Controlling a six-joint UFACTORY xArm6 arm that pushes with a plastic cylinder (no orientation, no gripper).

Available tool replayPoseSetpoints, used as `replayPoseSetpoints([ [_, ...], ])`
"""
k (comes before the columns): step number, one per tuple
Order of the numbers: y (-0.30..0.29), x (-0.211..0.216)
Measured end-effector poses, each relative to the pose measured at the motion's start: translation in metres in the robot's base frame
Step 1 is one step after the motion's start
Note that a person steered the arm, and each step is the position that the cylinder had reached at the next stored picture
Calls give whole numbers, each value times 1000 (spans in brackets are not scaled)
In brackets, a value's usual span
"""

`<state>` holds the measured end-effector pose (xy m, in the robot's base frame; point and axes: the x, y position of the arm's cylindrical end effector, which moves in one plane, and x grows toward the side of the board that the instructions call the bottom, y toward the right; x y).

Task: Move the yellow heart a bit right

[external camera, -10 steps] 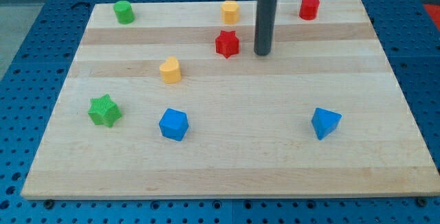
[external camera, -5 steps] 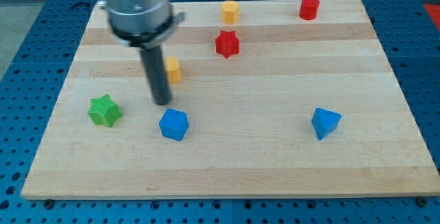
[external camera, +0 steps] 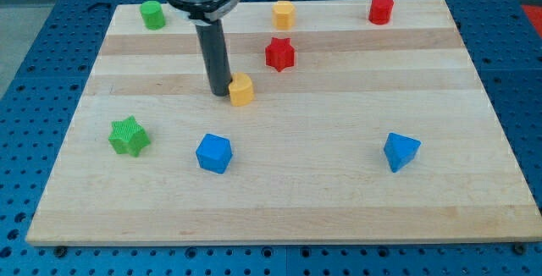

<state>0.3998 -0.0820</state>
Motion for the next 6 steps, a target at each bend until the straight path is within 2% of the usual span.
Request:
replayPoseSetpoints([
  [3, 51, 6],
  [6, -25, 61],
])
